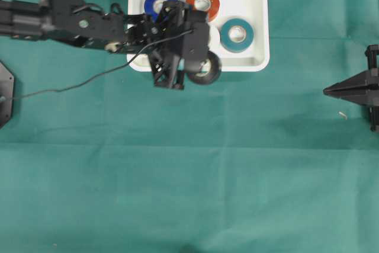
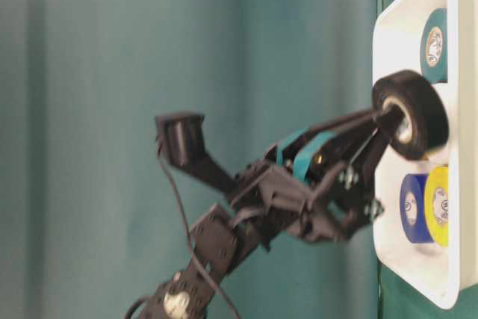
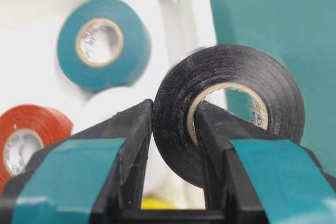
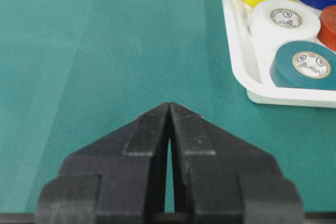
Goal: Put the tape into the white case with the left arm.
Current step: 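Lift the black roll and carry it into the case's upper right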
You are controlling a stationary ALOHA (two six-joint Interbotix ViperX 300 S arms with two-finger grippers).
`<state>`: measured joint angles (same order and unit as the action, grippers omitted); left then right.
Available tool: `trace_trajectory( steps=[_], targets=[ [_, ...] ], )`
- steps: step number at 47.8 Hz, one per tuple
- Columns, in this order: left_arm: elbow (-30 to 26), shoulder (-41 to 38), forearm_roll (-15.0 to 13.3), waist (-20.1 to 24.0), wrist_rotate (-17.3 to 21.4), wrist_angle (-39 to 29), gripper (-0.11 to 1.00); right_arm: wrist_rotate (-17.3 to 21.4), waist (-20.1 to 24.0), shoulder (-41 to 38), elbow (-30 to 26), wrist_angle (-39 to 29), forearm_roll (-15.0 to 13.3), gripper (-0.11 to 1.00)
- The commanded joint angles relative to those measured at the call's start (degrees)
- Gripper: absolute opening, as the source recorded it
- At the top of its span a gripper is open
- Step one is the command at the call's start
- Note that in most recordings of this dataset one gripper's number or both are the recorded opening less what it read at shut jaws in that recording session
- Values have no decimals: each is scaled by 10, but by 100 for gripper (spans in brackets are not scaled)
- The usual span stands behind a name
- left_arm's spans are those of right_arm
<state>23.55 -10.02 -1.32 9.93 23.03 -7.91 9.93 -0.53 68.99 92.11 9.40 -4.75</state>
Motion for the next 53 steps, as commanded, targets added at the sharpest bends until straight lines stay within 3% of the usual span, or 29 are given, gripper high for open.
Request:
trace_trajectory(
  steps=[1, 15, 28, 36, 53],
  targets=[
    [-40, -6, 0, 10, 0, 8, 22, 0, -1, -4, -5, 3, 0, -9],
    [-101, -47, 1, 47, 7, 7, 22, 0, -1, -4, -5, 4, 0, -9],
    [-121, -56, 2, 90, 12, 10, 22, 0, 0, -4, -5, 3, 0, -9],
    [-122, -60, 2, 88, 35, 13, 22, 0, -1, -4, -6, 4, 0, -9],
    [-122, -61, 2, 88, 38, 14, 23, 0, -1, -4, -6, 3, 0, -9]
  ],
)
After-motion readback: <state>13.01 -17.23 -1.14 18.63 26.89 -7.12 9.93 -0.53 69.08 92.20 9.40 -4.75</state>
